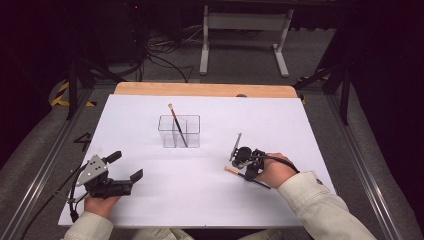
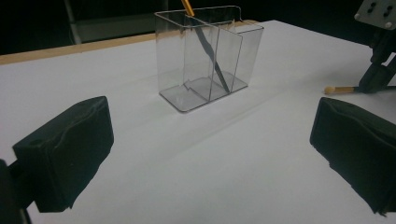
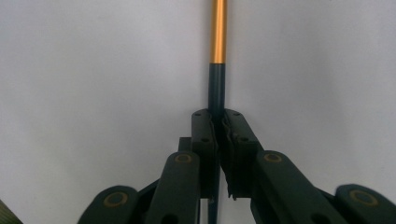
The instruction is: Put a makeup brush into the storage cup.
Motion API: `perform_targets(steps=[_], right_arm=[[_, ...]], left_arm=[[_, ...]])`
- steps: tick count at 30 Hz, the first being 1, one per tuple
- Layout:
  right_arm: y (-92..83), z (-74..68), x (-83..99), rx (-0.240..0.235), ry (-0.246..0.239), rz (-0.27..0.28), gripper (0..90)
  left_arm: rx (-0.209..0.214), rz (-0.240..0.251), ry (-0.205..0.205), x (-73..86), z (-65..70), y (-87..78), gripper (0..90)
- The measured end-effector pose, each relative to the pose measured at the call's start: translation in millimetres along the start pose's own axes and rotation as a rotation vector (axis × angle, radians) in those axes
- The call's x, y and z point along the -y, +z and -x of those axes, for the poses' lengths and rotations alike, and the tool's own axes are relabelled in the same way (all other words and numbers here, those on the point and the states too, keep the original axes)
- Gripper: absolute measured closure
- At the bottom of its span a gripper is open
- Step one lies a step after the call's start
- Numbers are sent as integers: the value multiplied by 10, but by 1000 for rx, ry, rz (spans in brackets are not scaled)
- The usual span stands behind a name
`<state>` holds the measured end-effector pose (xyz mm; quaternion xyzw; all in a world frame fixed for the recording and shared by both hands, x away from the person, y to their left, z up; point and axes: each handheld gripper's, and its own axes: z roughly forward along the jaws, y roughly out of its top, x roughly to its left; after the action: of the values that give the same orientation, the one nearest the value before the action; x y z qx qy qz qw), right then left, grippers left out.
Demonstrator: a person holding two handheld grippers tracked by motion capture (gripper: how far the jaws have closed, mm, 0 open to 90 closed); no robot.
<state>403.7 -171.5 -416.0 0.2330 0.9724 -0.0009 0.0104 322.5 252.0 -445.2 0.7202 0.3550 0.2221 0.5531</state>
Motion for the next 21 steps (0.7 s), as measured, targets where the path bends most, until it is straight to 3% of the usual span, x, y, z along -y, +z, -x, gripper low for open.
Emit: perform_targets(steps=[21], right_arm=[[-299, -4, 19, 12, 1, 62, 846]], left_arm=[[1, 1, -2, 0, 0, 0, 3]])
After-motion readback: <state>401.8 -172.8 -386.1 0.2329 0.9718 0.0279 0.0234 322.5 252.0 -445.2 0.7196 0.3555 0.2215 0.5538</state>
